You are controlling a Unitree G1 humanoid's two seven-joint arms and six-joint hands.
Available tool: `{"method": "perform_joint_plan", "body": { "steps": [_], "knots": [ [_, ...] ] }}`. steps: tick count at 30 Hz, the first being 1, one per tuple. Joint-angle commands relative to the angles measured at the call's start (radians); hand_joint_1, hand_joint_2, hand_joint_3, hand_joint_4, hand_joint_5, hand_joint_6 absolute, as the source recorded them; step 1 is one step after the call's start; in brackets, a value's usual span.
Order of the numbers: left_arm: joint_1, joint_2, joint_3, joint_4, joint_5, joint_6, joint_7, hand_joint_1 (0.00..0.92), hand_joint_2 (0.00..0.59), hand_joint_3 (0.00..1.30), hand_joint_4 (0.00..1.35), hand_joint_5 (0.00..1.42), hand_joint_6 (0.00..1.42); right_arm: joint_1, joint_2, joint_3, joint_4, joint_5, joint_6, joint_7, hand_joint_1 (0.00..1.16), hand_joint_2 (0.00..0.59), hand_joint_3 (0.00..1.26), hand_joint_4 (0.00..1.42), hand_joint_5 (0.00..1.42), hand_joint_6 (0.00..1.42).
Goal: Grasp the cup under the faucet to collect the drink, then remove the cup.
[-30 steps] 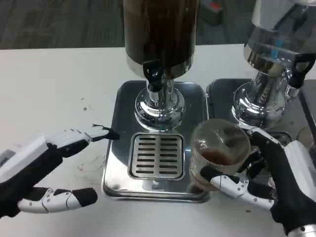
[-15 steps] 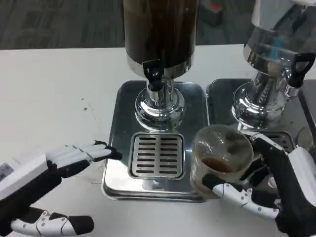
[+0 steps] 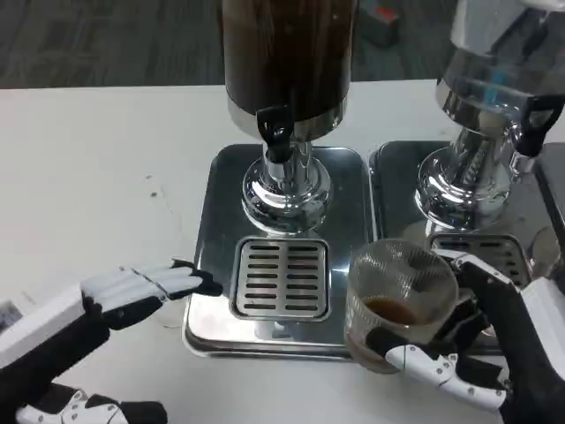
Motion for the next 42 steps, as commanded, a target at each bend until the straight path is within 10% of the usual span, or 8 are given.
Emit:
{"method": "perform_joint_plan", "body": {
  "steps": [1,42],
  "knots": [
    [0.024,0.021,-0.011,-0.024,-0.009,-0.011,0.001,0.0,0.104,0.2,0.1,0.1,0.16,0.005,-0.001,-0.01,-0.05,0.013,-0.03,-0.001,0.71,0.223,0.55,0.58,0.74,0.84],
    [0.032,0.019,0.032,-0.044,0.06,-0.018,0.026,0.0,0.099,0.21,0.1,0.09,0.16,0.008,-0.001,-0.014,-0.055,0.02,-0.034,0.003,0.71,0.216,0.56,0.6,0.75,0.86]
  ]
}}
